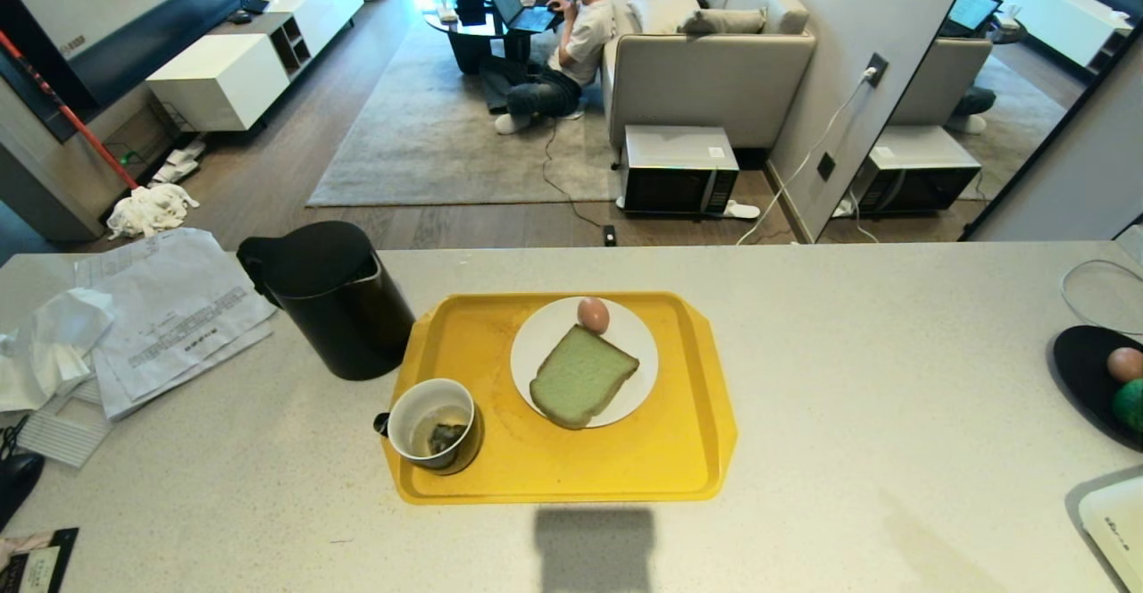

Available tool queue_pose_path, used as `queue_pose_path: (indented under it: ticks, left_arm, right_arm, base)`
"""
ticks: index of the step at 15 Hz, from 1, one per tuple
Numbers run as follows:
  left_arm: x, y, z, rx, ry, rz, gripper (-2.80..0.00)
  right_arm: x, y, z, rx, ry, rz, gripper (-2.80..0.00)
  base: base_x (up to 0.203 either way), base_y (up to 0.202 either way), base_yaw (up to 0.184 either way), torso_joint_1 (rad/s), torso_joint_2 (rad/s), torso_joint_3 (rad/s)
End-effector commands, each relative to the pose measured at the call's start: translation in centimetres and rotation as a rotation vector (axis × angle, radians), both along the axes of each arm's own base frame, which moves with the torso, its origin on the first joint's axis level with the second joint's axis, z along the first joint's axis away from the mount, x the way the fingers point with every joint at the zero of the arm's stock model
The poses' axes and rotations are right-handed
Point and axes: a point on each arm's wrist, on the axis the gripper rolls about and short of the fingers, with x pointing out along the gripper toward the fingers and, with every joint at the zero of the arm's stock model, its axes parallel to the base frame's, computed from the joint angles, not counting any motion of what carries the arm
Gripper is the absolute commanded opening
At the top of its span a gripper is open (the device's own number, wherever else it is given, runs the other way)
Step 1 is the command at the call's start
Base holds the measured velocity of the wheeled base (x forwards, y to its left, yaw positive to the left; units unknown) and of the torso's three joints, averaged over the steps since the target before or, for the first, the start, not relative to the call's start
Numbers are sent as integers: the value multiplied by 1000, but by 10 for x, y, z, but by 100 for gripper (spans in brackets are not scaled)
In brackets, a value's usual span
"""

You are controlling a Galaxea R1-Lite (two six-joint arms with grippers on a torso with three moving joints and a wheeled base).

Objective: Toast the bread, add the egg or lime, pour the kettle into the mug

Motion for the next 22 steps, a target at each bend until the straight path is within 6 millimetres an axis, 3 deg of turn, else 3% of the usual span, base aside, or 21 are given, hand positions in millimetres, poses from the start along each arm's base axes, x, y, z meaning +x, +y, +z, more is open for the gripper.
queue_pose_path:
  ticks: [1,22]
  left_arm:
    - [0,0,0,1,-2,1,-280]
    - [0,0,0,1,-2,1,-280]
  right_arm:
    - [0,0,0,-1,2,1,-280]
    - [0,0,0,-1,2,1,-280]
  base:
    - [0,0,0,0,0,0]
    - [0,0,0,0,0,0]
